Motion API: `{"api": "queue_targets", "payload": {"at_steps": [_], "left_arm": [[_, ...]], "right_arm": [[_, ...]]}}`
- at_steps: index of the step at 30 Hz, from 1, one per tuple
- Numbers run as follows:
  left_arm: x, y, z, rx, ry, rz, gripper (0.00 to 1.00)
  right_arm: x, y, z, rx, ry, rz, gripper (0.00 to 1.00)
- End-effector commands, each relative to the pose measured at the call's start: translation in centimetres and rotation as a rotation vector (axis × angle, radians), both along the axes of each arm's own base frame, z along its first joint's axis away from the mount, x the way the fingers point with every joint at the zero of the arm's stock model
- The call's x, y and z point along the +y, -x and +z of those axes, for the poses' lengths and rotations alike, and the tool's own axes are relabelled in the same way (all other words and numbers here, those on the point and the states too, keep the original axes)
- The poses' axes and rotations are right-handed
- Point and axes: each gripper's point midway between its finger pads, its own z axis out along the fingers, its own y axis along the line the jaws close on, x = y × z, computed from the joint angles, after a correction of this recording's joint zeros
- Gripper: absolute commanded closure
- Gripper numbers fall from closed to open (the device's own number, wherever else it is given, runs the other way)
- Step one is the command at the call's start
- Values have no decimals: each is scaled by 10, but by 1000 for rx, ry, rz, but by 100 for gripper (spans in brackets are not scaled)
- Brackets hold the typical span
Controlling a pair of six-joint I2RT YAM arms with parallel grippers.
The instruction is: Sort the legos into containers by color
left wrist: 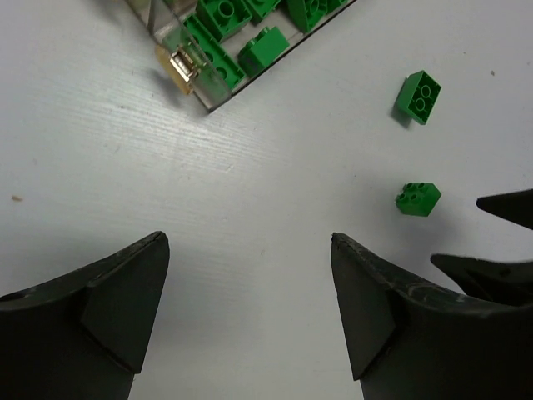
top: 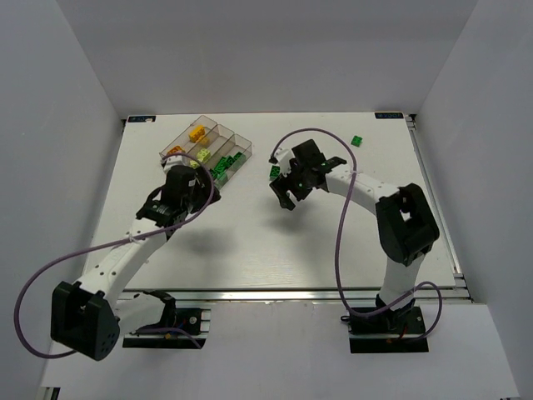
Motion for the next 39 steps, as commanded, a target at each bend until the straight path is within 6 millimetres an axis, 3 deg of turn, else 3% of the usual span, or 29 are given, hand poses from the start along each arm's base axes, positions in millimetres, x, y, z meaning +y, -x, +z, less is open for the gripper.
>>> {"api": "queue_targets", "payload": {"at_steps": [1,10,20,35,39], "left_arm": [[1,7,12,-53,83,44,12],[15,31,8,-53,92,82,12],[23,43,8,-56,98,113,12],[29,52,10,-60,99,133,12],[31,54,11,-69,101,141,12]], "right_arm": [[-7,-9,-2,8,63,-74,10],[10,-26,-18,-18,68,7,14],[18,-45,-36,-40,91,29,19],[26,-42,-43,-51,61,97,44],[28,-37,-42,-42,48,126,60]]}}
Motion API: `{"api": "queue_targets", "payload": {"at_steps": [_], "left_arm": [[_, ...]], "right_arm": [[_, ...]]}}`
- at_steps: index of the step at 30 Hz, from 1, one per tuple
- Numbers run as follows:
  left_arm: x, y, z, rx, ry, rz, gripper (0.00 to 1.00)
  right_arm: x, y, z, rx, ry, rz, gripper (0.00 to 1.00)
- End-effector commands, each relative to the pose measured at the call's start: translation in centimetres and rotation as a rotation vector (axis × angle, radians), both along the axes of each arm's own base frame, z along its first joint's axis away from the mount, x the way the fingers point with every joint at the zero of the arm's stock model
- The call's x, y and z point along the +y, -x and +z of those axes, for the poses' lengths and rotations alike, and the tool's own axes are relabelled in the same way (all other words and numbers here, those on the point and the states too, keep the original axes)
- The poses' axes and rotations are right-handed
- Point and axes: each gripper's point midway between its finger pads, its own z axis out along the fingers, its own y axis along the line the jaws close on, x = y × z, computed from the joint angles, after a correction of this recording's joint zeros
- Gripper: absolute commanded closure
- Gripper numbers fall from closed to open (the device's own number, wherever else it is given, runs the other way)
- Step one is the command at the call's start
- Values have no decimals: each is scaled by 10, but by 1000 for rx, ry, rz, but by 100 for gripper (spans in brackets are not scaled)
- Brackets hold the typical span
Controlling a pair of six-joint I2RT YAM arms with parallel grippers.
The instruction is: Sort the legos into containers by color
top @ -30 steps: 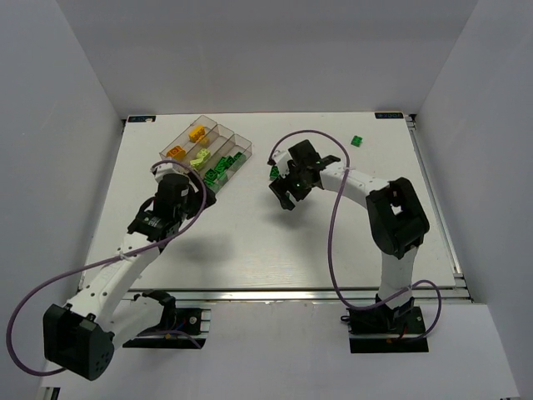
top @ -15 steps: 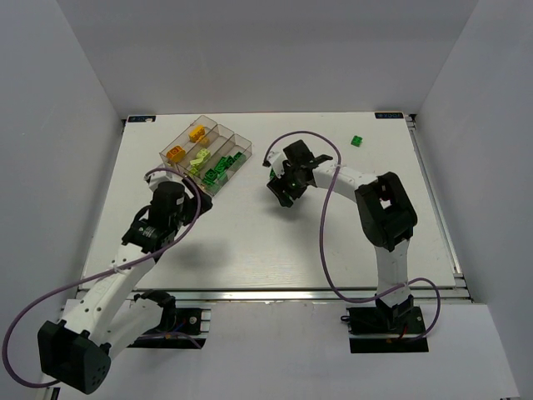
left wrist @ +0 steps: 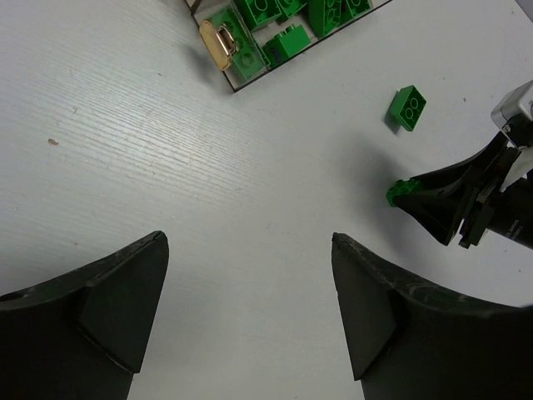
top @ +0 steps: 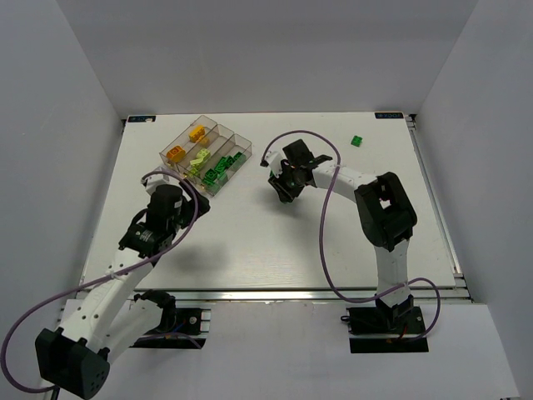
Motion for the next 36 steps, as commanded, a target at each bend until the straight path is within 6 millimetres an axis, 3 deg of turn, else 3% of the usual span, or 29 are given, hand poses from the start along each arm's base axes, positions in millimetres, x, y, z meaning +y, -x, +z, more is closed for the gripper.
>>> {"api": "queue_targets", "payload": {"at_steps": [1,9,17,22,32,36], "left_arm": [[7,3,4,-19,-2,27,12],[9,6,10,-47,4,34,12],[13,9,14,-71,6,45,12],[16,13,17,-83,10,54,12],[26,20,38,-153,29,94,12],[27,22,42,-172,38,102,11]], "right_arm": [[11,1,10,-18,-42,53,64],[25,2,43,-59,-112,111,100],[58,18,120,-117,-296,294,100],[81,12,160,-193,-376,362,100],[137,-10,208,-304,-504,361,100],[160,-18,210,-327,-547,329,100]]}}
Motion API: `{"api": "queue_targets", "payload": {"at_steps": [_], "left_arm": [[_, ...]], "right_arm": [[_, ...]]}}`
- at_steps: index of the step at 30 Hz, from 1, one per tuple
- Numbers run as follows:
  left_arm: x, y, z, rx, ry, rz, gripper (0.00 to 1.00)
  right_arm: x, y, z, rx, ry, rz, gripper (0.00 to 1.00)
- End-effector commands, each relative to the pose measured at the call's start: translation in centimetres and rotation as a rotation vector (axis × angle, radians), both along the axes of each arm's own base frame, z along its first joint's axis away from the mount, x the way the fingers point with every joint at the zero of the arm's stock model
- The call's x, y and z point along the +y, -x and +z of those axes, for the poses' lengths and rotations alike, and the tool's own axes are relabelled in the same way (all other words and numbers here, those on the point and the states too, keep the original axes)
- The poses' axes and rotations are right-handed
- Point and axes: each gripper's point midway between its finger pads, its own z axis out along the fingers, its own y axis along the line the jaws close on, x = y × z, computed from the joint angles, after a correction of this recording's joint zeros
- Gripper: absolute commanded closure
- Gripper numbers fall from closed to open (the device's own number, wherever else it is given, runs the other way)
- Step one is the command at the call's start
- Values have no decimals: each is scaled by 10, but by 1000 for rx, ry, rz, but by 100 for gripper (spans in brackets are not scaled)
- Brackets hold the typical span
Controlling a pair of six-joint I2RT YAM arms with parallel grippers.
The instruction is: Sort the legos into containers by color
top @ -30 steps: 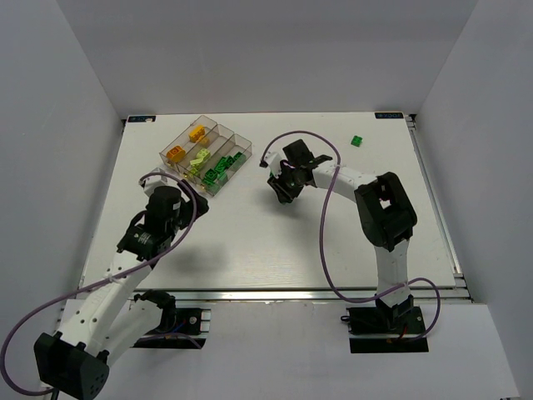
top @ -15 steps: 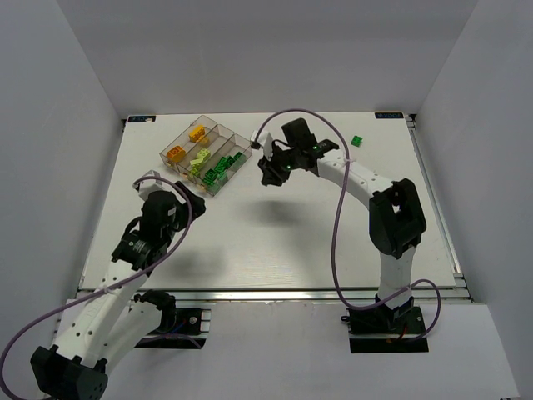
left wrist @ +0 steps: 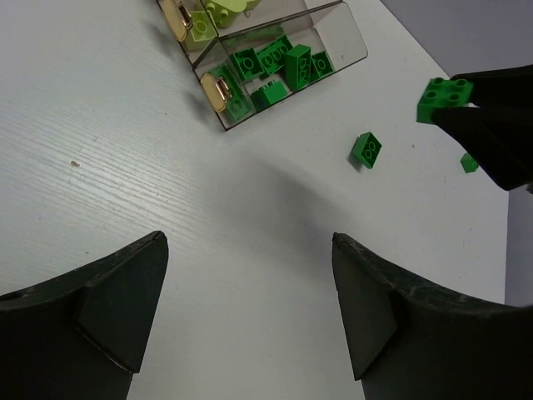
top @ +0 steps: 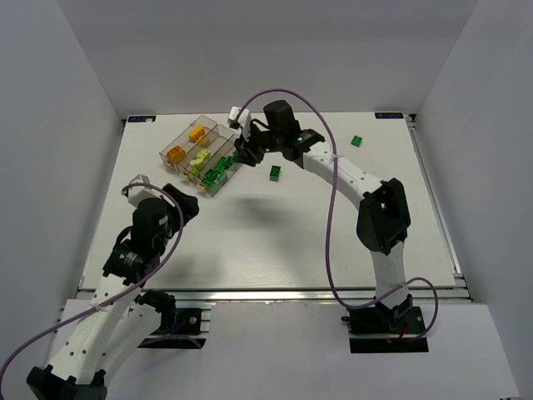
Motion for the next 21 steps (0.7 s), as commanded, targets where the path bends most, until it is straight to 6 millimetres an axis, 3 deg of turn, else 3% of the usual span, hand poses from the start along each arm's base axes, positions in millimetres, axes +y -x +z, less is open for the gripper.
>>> {"api": "queue_targets", "payload": {"at_steps": [1,7,8,10,18,21], "left_arm": [[6,2,5,-16,4,29,11],[6,4,6,-25,11,29,11],[6,4,6,-26,12,28,11],[6,5,6,-31,17,27,11],[6,8,3,-29,26,23,11],[5,9,2,-34,36,21,11]], "right_arm": [[26,-12,22,-39,-100,-27,100],[53,-22,23,-51,-175,-84,100],[59,-23,15,-30,-173,-96,100],[65,-35,25,-65,-222,-139,100],[80,-70,1,-35,-281,-271,100],[82,-79,-11,-36,-294,-300,94]]}}
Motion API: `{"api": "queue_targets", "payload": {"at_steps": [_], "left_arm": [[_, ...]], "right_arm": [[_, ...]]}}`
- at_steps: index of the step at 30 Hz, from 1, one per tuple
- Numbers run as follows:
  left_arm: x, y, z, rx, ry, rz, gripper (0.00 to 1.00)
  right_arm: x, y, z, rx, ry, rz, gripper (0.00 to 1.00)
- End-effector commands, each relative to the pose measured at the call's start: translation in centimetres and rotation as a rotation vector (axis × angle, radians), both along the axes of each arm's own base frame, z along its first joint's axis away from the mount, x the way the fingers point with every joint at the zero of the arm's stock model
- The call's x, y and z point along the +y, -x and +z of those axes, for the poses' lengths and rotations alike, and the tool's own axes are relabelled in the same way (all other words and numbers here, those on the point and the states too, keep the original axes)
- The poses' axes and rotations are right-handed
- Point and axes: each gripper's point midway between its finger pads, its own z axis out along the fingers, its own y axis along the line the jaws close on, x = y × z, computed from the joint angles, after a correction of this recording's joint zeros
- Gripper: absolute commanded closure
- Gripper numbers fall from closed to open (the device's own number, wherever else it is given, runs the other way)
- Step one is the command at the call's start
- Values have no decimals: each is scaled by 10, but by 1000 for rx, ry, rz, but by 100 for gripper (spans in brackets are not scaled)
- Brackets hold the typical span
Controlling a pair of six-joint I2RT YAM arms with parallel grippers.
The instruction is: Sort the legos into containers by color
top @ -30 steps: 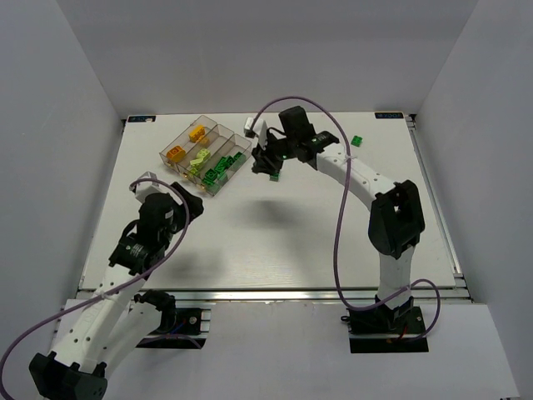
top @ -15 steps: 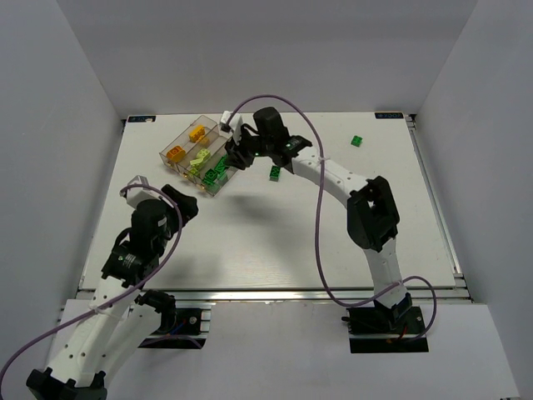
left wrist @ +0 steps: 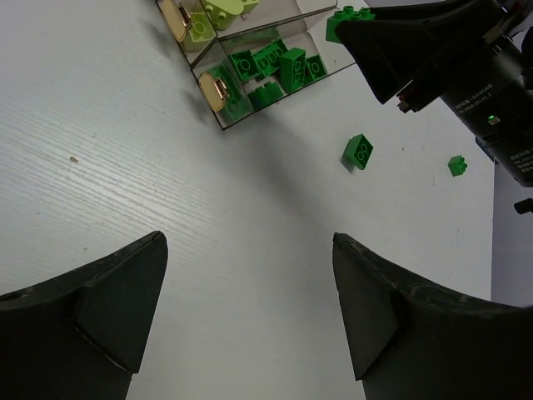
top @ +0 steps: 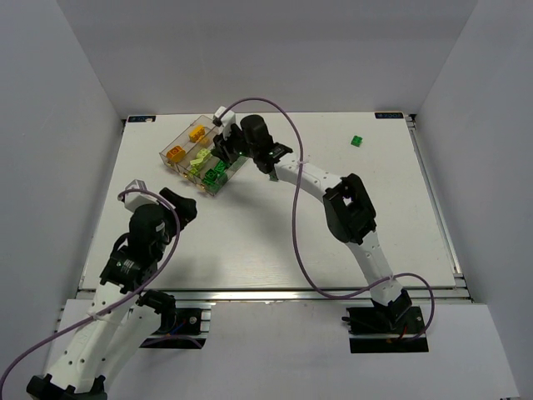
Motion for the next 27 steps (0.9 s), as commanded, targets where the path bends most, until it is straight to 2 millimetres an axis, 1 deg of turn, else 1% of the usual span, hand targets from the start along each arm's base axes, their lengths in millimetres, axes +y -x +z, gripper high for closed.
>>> {"api": "queue_targets", "payload": {"at_steps": [1,3,4,6,7,8,12,13,14,15,16,18,21,23,24,27], "left_arm": [[1,2,-3,-2,13,7,11],[0,2,-4,-3,18,4,10],[0,2,-5,-4,21,1,9],[-1,3,-5,-11,28,-2,8],[-1,3,-6,-10,32,-2,6],[-2,3,-6,-14,39,-3,2],[-2,4,-8,-34,72,7,2],[-2,5,-11,-32,75,9,2],[-3,5,-12,-35,79,4,2],[-5,5,-11,-41,84,-3,2],[-6,5,-12,-38,86,-10,2],[-11,3,-13,-38,91,-35,2],[-18,1,-12,-36,97,-69,2],[-22,-2,-13,-29,97,-84,2],[-25,-2,-13,-25,101,-100,2],[-30,-5,-14,-18,105,-118,2]], "right_arm": [[7,-23,25,-64,-101,-75,91],[8,-26,19,-67,-96,-86,89],[9,-27,13,-69,-86,-88,87],[10,-30,10,-76,-83,-91,84],[10,-31,4,-77,-76,-93,81],[10,-31,2,-77,-72,-91,79],[10,-33,-8,-76,-60,-97,76],[10,-33,-11,-73,-57,-97,71],[10,-33,-11,-75,-57,-95,66],[11,-31,-16,-72,-49,-88,61],[10,-31,-16,-73,-49,-88,54],[10,-31,-13,-79,-51,-86,48],[8,-30,-7,-82,-58,-77,42],[8,-28,-3,-79,-61,-65,40],[7,-26,4,-82,-66,-59,37],[2,-22,9,-73,-68,-42,34]]}}
